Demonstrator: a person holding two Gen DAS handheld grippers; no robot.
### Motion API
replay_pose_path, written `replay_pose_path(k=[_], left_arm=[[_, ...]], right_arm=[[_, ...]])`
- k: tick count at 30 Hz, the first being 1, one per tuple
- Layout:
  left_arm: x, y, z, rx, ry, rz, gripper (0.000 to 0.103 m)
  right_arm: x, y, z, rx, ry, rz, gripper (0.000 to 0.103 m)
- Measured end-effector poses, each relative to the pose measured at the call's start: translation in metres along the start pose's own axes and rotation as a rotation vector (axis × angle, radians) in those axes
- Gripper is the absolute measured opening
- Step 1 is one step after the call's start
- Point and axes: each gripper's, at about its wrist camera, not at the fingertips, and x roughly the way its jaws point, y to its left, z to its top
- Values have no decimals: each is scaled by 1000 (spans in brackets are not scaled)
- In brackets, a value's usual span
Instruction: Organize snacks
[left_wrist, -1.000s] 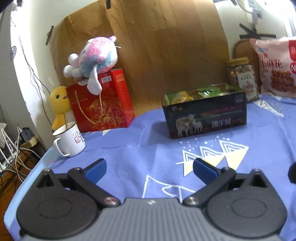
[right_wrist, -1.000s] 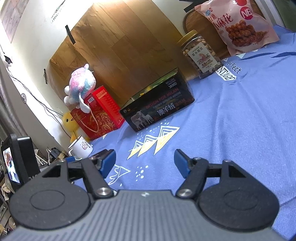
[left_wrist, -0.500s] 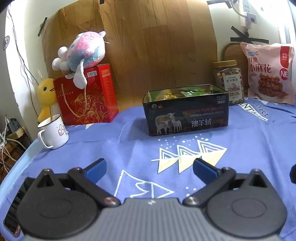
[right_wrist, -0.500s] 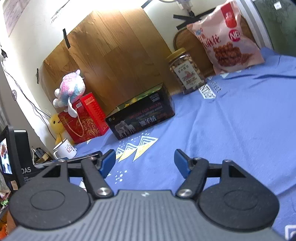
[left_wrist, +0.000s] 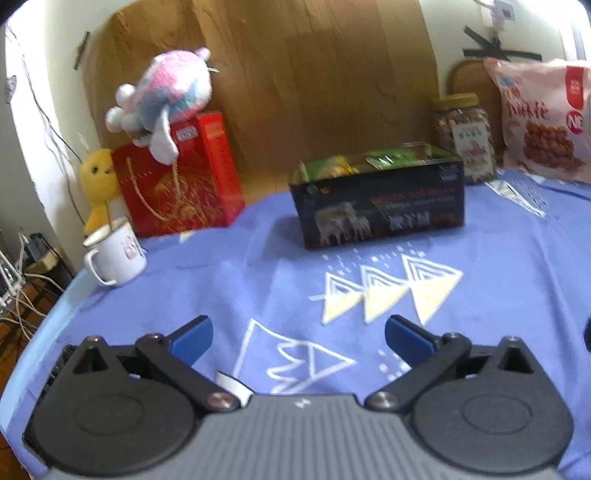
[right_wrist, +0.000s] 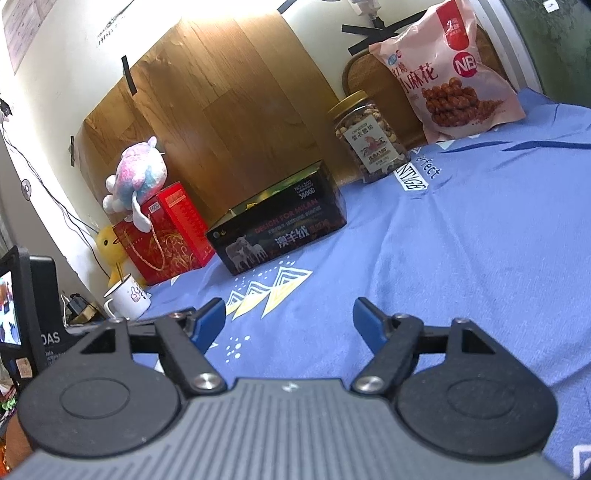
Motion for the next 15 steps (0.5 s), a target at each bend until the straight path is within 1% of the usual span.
replay_pose_path(k=[3, 5, 15], left_arm=[[3, -5, -3, 10, 56, -35, 103], [5, -6, -4, 13, 78, -47, 103], [8, -3, -5, 5, 101, -46, 103]], right_arm=[[1, -3, -1, 19, 6, -1, 81], [3, -5, -2, 33, 13, 2, 81], [6, -5, -3, 40, 26, 19, 81]])
